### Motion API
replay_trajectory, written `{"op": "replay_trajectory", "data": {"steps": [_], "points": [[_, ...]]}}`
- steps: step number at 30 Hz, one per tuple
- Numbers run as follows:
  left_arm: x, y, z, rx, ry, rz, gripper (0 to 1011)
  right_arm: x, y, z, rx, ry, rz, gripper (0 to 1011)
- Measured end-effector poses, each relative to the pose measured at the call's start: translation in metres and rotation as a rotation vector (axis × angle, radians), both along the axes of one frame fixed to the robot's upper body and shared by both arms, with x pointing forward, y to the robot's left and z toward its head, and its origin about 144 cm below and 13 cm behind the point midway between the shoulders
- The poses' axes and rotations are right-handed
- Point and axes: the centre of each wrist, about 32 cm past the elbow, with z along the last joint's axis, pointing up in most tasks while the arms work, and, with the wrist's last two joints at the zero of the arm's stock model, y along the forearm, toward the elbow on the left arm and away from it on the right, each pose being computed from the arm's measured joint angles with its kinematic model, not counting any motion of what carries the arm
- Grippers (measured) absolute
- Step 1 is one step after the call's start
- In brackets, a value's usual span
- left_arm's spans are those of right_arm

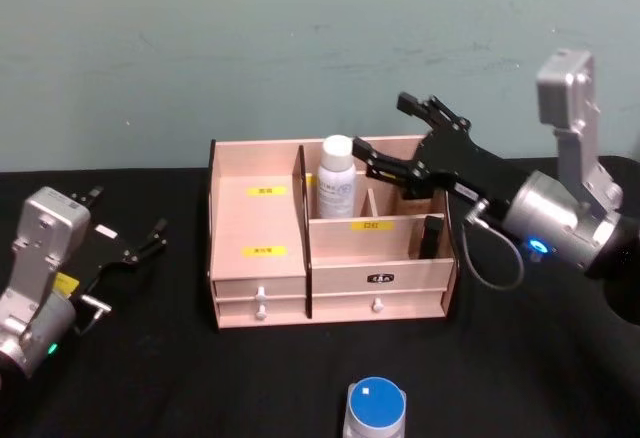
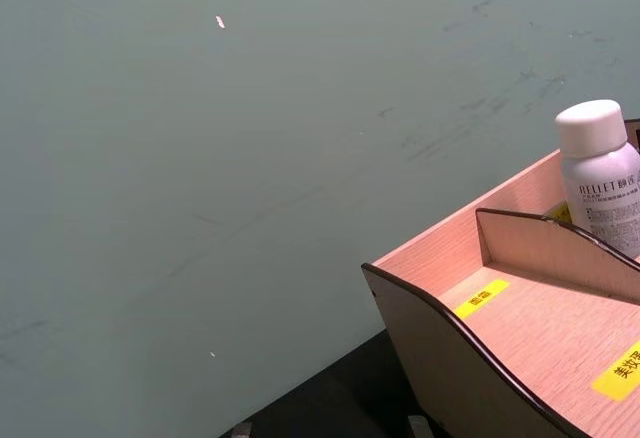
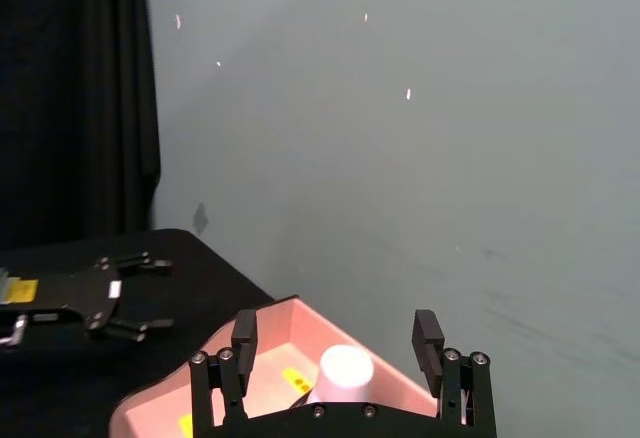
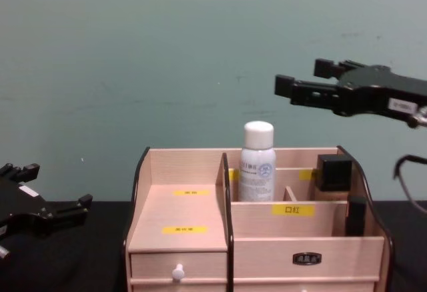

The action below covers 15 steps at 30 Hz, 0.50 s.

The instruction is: Pick up the facial cleanser and watermelon frost from the table and place them into the tiered storage box.

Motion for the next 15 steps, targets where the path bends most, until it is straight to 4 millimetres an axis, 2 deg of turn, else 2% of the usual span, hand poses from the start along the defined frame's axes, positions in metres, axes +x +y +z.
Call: {"op": "replay_trajectory", "data": {"steps": [7,15], "points": [[0.0,0.0,0.0,0.0,0.0,0.0,1010,-0.016,-0.008,-0.009,0.013,0.027,0.021,1003],[0.0,0.0,0.0,0.0,0.0,0.0,1010,-0.029,-0.019,-0.037,0.027,0.111,0.083,1003]]}}
